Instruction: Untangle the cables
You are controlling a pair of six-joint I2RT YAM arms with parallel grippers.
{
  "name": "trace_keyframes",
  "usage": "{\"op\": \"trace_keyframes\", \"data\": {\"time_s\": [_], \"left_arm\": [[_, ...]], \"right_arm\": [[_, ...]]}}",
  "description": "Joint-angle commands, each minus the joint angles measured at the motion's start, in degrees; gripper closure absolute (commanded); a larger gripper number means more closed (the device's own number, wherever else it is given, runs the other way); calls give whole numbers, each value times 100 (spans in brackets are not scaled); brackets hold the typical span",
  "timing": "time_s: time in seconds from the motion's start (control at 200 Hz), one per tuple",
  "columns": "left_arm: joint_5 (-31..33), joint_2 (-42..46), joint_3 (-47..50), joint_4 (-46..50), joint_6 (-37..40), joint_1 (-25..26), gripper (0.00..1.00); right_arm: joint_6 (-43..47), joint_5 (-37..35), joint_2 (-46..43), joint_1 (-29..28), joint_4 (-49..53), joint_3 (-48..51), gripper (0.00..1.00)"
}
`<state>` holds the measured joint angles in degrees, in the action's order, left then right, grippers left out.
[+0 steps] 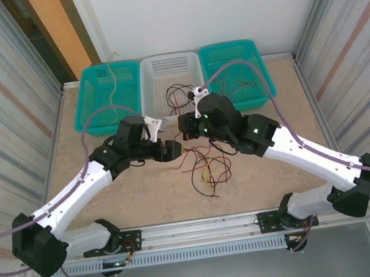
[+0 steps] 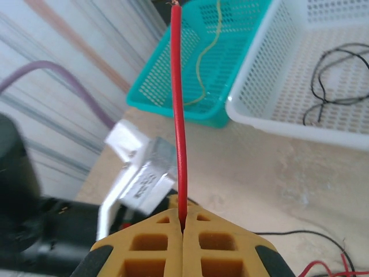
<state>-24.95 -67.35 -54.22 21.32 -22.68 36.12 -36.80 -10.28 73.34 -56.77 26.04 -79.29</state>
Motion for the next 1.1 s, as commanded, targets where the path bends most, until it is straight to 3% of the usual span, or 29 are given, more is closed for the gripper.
{"op": "trace_keyframes", "data": {"time_s": [0.0,0.461,0.732,1.097], "left_arm": [[169,-89,-270,-223,134,35,33],[405,-454,26,-534,64,115,41],[566,-384,138,-483,131,106,49],[525,-205,281,-190,4,114,43]], "right_arm": [[548,103,-392,-157,-655,-132,100],[1257,-234,-1099,-96,-1098,-676,100],[1262,-389,-1527,269,-1140,-549,100],[1093,-186,-1309,1485,-569,-1121,100]]}}
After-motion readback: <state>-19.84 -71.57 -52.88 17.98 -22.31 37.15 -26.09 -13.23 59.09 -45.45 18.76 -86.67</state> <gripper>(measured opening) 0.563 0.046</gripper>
